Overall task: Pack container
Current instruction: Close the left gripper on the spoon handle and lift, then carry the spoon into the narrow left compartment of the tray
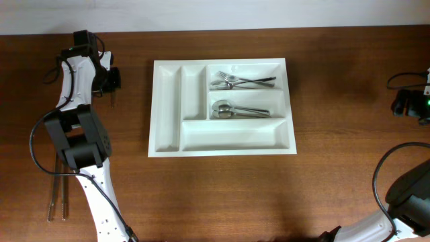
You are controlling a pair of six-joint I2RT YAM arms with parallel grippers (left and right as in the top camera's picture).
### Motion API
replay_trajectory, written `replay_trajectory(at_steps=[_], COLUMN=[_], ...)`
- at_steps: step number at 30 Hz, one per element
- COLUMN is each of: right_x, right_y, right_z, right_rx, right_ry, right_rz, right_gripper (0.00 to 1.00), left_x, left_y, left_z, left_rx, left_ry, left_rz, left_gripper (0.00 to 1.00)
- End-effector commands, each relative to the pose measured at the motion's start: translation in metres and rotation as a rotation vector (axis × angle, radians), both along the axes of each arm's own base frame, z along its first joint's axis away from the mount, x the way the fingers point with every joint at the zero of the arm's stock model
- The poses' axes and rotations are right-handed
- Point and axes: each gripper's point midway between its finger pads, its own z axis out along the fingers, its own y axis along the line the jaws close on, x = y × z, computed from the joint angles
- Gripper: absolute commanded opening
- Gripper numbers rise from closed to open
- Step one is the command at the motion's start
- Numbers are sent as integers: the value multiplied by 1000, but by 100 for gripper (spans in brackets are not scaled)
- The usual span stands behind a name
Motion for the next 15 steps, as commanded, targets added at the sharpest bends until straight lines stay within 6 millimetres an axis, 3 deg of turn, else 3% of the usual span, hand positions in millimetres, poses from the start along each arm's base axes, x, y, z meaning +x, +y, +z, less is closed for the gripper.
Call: replay_trajectory(at_steps=[1,7,15], right_x=[0,0,0], right_y=[2,2,2], right_z=[-5,-5,-5], right_rx=[18,18,18], right_ry=[2,3,3], right_rz=[2,2,2], right_gripper=[99,99,99], left_x=[-3,-1,9], left_y=[-4,-12,-39], left_z=[-7,17,86], left_rx=[-24,-23,-14], left_ry=[23,22,-46], left_rz=[-2,-16,-59], left_gripper=[2,2,2])
